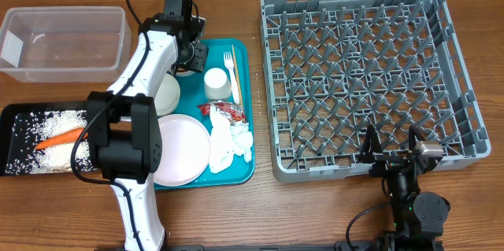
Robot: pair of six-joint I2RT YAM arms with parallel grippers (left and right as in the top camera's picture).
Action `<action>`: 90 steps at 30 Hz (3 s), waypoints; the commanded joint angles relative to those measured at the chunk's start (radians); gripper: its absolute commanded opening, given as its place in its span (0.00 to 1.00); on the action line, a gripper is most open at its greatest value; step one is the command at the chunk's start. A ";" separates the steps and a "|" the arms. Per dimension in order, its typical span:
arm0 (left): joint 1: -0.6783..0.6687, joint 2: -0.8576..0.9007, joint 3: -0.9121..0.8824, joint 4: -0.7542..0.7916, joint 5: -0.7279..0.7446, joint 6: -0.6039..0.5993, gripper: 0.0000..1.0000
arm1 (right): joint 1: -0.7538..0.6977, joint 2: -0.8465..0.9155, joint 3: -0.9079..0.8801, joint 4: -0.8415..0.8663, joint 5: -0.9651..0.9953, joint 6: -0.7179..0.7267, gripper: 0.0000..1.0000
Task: Sort waste into correct bins and load items into the dishwasher rack
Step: 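Lower the left gripper and grasp the pink bowl's rim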
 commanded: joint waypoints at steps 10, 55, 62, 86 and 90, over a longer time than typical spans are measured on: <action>-0.001 0.010 0.003 0.003 0.022 -0.007 0.56 | -0.003 -0.007 -0.010 0.006 0.006 -0.004 1.00; -0.001 0.069 -0.010 0.034 0.032 0.005 0.59 | -0.003 -0.007 -0.010 0.006 0.006 -0.004 1.00; -0.001 0.068 0.040 0.008 0.028 -0.003 0.54 | -0.003 -0.007 -0.010 0.006 0.006 -0.004 1.00; -0.001 0.066 0.092 -0.045 0.013 -0.015 0.38 | -0.003 -0.007 -0.010 0.006 0.006 -0.004 1.00; -0.001 0.066 0.125 -0.068 0.015 -0.031 0.36 | -0.003 -0.007 -0.010 0.006 0.006 -0.004 1.00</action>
